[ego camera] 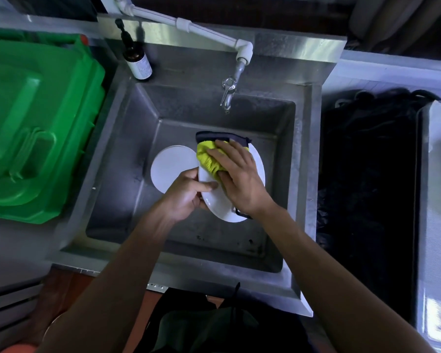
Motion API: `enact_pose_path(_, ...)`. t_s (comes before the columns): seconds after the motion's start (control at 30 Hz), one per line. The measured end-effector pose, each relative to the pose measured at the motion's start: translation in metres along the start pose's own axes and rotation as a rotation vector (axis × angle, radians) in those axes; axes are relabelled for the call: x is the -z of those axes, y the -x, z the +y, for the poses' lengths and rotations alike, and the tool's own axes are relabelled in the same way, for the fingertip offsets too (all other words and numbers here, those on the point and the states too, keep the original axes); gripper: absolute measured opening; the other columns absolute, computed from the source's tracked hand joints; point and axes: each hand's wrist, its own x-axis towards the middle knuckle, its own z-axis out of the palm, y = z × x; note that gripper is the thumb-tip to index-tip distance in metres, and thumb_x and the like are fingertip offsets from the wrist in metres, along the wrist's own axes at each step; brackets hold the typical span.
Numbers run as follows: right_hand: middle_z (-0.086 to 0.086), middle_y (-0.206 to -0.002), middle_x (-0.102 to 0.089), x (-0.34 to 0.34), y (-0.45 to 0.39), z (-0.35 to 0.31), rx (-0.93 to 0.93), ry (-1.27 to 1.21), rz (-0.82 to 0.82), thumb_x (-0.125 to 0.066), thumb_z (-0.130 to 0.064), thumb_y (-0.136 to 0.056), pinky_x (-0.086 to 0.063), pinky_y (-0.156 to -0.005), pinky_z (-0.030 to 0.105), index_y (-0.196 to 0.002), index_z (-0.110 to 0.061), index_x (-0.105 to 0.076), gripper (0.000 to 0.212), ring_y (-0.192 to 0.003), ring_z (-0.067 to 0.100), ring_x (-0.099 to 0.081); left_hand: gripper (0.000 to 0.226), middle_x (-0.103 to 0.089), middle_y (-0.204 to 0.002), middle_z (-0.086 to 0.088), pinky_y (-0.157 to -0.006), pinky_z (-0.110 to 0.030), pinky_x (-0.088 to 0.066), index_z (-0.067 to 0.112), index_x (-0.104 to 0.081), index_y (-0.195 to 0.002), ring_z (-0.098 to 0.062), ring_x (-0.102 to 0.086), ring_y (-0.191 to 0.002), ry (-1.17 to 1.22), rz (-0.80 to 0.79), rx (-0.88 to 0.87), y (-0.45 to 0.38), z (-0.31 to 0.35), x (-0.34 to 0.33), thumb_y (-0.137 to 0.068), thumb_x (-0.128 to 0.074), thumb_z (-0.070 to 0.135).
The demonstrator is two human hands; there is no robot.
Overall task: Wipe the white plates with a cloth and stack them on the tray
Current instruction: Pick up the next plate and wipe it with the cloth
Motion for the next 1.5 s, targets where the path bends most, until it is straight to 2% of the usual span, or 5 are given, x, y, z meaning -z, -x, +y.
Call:
enact_pose_path(0.17, 0.009, -0.158, -0.037, -0.004, 0.015, -0.001, 0.044, -0.043, -0.047, -0.052, -0.001, -0.099, -0.023, -0.118, 0.055, -0.147, -0.012, -0.048, 0.049, -0.152, 0.034, -0.020, 0.033, -0.068, -0.104, -0.019, -0.077, -0.044, -0.057, -0.007, -0.059, -0.123, -0.035, -0.069, -0.099, 0.071, 0.051, -0.022, 0.001, -0.004, -0.004, -0.090, -0.056, -0.012)
enact_pose_path(0.53, 0.007, -0.159, -0.035, 0.006, -0.005, 0.027, -0.123, -0.006, 0.063, -0.048, -0.014, -0.102, -0.022, -0.121, 0.051, -0.151, -0.018, -0.042, 0.050, -0.149, 0.030, -0.026, 0.040, -0.075, -0.109, -0.014, -0.069, -0.045, -0.061, 0.008, -0.070, -0.113, -0.033, -0.073, -0.098, 0.061, -0.016, -0.021, 0.006, -0.005, 0.003, -0.073, -0.069, 0.004)
enact_pose_path(0.77, 0.004, -0.158, -0.036, 0.009, -0.006, 0.041, -0.274, -0.076, 0.133, -0.044, -0.018, -0.102, -0.025, -0.119, 0.051, -0.154, -0.020, -0.036, 0.052, -0.146, 0.026, -0.030, 0.046, -0.069, -0.120, -0.025, -0.085, -0.059, -0.056, 0.003, -0.066, -0.120, -0.042, -0.068, -0.105, 0.084, 0.033, -0.064, 0.009, -0.005, -0.006, -0.074, -0.069, 0.007)
enact_pose_path(1.03, 0.002, -0.163, -0.029, -0.007, 0.011, 0.033, -0.337, -0.102, 0.099, -0.045, -0.015, -0.104, -0.015, -0.124, 0.048, -0.154, -0.019, -0.034, 0.052, -0.153, 0.025, -0.017, 0.037, -0.073, -0.112, -0.016, -0.073, -0.048, -0.061, 0.006, -0.067, -0.117, -0.036, -0.071, -0.100, 0.209, 0.092, -0.082, 0.001, -0.011, -0.015, -0.081, -0.068, 0.002)
enact_pose_path(1.5, 0.002, -0.147, -0.050, -0.021, 0.035, 0.007, -0.244, -0.142, 0.133, -0.046, -0.018, -0.098, -0.030, -0.114, 0.045, -0.143, -0.015, -0.052, 0.046, -0.137, 0.024, -0.042, 0.033, -0.072, -0.116, -0.012, -0.076, -0.040, -0.060, 0.010, -0.063, -0.133, -0.027, -0.071, -0.100, 0.391, 0.184, -0.088, -0.007, -0.008, -0.024, -0.100, -0.054, 0.011)
